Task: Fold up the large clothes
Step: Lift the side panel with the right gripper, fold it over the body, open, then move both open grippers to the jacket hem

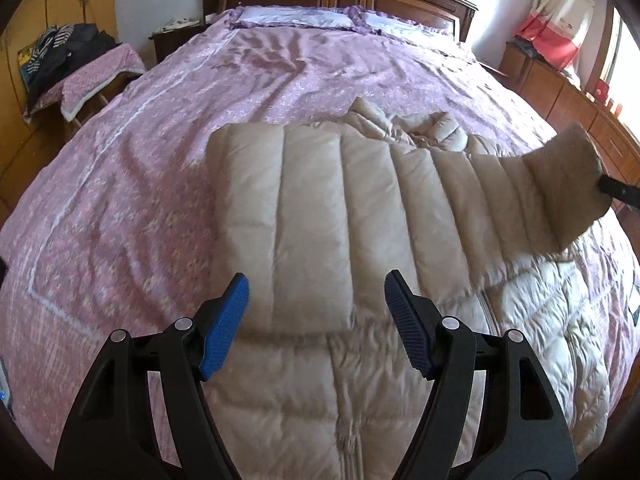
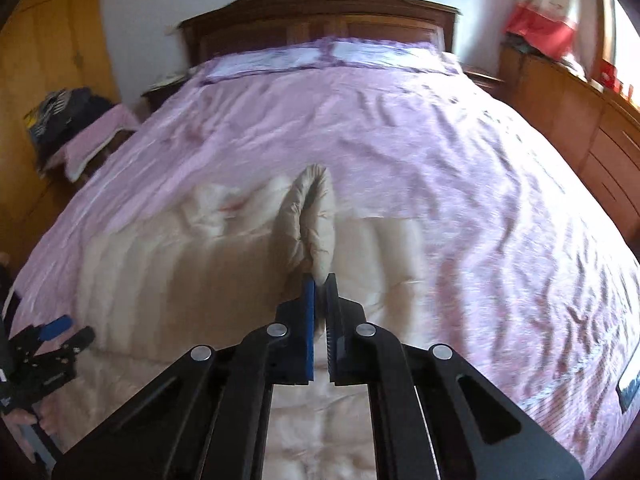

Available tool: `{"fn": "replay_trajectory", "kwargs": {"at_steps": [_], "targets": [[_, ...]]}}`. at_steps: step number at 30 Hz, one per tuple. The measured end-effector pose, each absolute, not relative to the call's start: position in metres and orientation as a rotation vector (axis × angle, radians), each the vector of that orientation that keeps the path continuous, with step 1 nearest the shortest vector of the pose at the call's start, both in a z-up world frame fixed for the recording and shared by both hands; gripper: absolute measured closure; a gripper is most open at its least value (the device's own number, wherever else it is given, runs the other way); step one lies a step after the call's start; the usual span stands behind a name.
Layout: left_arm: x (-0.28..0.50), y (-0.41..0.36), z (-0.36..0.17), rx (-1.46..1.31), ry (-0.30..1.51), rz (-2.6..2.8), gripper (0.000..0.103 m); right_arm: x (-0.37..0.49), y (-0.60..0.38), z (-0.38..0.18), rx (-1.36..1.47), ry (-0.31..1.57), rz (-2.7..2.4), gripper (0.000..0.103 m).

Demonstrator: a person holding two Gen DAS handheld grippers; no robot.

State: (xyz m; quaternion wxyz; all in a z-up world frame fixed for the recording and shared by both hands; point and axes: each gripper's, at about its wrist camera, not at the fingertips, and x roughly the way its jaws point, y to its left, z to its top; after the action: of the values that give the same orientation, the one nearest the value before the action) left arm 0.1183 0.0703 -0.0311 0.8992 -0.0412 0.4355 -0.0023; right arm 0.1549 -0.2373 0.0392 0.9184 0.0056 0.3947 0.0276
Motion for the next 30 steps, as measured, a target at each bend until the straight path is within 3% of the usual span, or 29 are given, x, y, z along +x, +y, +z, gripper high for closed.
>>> {"fn": "replay_trajectory", "kwargs": {"at_steps": [12, 21, 23, 24, 25, 30], "targets": [[0.171, 0.067, -0.058, -0.013, 0.946, 0.069, 0.033, 0.183, -0.310, -0.052, 0.089, 0.958, -0.088, 0.098], [0.151, 0.071, -0.040, -0.026, 0.928, 0.075, 0.033, 0.155, -0.313, -0.035, 0.088, 0.944, -0.008, 0.098], [0.140, 0.073, -0.032, -0.024, 0.920, 0.071, 0.033, 0.147, -0.309, -0.027, 0.071, 0.931, 0.014, 0.086], [0.133, 0.074, -0.028, -0.023, 0.916, 0.069, 0.033, 0.139, -0.307, -0.021, 0.061, 0.915, 0.021, 0.063], [0.126, 0.075, -0.024, -0.024, 0.913, 0.067, 0.033, 0.131, -0.305, -0.016, 0.050, 0.896, 0.027, 0.055], [0.090, 0.081, -0.010, -0.020, 0.911, 0.062, 0.033, 0.101, -0.295, -0.002, 0.020, 0.886, 0.089, 0.045]]}}
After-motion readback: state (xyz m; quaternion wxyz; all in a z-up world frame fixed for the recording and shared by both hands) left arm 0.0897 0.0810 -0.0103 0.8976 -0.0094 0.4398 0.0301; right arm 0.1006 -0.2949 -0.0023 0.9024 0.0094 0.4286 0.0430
